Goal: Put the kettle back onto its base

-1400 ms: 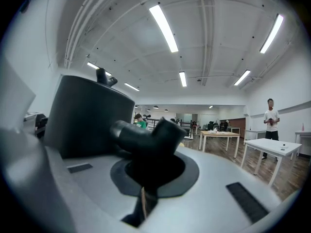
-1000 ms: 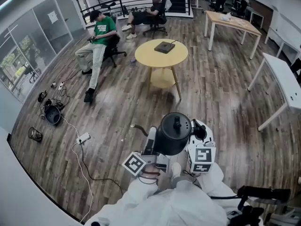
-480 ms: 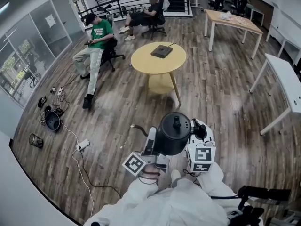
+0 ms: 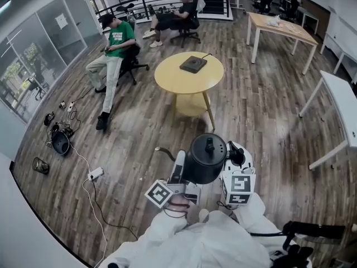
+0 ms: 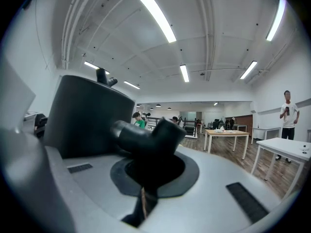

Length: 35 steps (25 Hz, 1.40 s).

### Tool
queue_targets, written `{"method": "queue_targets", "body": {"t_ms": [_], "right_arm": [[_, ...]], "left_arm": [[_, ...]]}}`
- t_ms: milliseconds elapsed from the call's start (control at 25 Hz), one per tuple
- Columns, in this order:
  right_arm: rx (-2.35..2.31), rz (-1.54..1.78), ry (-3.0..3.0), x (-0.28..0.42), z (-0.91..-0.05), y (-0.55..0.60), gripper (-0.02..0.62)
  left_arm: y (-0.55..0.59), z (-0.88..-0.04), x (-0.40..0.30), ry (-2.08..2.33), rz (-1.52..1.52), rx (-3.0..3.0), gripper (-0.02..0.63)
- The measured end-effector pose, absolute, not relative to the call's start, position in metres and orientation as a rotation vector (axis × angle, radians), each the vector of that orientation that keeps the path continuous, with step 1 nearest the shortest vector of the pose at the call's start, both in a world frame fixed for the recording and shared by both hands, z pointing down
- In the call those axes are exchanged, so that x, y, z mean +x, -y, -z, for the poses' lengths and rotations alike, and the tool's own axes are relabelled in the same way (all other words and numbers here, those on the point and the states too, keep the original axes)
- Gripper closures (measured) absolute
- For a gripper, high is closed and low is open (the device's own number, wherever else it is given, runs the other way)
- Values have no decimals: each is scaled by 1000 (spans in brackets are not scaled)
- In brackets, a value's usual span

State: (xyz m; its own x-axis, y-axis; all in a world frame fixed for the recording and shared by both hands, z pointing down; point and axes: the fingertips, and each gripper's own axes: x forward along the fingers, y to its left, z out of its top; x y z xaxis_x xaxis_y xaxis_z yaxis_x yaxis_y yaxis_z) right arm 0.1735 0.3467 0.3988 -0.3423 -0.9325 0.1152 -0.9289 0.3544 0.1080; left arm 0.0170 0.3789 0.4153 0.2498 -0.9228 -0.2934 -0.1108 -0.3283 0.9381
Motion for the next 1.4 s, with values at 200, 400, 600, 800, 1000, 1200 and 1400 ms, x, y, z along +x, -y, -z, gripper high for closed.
{"method": "queue_targets", "body": {"t_ms": [200, 400, 600, 800, 1000, 1200, 1400], "right_arm": [[1691, 44, 2447, 172, -397, -318, 583], [1679, 57, 2456, 167, -395, -296, 583], [1664, 39, 2463, 163, -399, -275, 583], [1674, 45, 2460, 161, -401, -251, 583], [1677, 45, 2449, 159, -406, -224, 583], [1679, 48, 2441, 146, -405, -186, 583], [1699, 45, 2427, 134, -402, -143, 583]], "left_arm": [[-351, -419, 16, 978, 1199, 1633, 268], [-328, -418, 12, 977, 1219, 1628, 268], [-307, -419, 9, 977, 1209, 1627, 268], [-279, -421, 6, 977, 1204, 1642, 268], [-250, -425, 3, 962, 1204, 1640, 268], [-212, -425, -9, 958, 1202, 1635, 268], [-166, -422, -21, 941, 1195, 1642, 268]]}}
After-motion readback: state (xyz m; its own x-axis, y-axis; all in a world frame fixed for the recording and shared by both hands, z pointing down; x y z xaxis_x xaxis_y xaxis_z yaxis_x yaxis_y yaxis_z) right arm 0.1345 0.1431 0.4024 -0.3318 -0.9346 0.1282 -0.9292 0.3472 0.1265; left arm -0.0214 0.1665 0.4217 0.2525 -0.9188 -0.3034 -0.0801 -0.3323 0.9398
